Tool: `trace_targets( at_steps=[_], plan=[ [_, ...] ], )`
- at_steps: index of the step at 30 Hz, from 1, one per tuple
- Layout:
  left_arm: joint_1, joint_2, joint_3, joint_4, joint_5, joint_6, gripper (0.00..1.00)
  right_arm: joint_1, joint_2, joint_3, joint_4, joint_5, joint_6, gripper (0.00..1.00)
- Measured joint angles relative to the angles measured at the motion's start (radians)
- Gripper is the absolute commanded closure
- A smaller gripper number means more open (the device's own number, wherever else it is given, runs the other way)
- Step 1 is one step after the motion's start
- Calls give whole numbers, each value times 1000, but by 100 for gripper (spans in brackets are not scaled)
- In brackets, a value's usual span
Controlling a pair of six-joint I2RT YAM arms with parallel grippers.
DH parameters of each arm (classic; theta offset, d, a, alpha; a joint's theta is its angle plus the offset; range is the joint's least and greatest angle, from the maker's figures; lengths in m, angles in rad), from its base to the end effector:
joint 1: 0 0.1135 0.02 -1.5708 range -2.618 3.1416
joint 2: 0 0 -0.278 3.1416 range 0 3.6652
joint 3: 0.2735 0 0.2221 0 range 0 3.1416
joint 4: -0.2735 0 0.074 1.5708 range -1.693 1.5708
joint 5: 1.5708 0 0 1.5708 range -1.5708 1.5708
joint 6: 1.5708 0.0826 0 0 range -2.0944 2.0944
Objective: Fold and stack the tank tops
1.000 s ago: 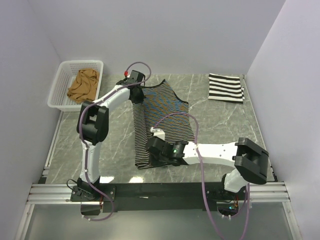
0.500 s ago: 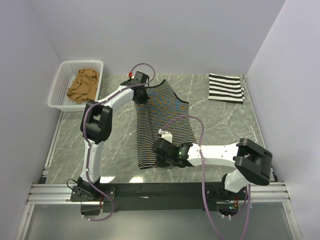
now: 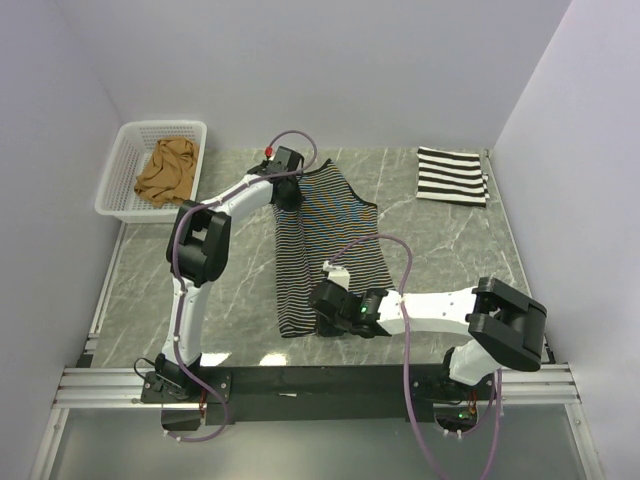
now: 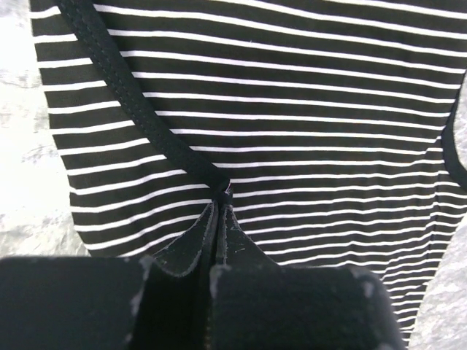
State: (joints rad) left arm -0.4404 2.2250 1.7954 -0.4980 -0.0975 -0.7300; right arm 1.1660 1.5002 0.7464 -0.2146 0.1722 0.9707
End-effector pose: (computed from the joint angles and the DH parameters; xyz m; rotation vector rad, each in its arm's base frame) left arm 0.4578 -0.2068 0.1746 -0.4057 2.4972 -0.3627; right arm 0.1254 0.2568 0.1602 -0.1869 2.6337 0.6089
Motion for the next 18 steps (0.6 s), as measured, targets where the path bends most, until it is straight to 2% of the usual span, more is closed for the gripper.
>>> trace_targets(
  at_steps=[12, 16, 17, 18],
  plan=[
    [-7, 13, -42, 49, 7, 3, 94, 0, -31, -43, 11, 18, 18, 100],
    [-11, 12, -64, 79, 6, 6, 84, 0, -32, -53, 21, 19, 23, 100],
    [-13, 12, -69, 84, 6, 8, 79, 0, -32, -55, 21, 19, 25, 100],
    [-13, 11, -74, 90, 6, 11, 75, 0, -32, -55, 21, 21, 27, 94]
  ],
)
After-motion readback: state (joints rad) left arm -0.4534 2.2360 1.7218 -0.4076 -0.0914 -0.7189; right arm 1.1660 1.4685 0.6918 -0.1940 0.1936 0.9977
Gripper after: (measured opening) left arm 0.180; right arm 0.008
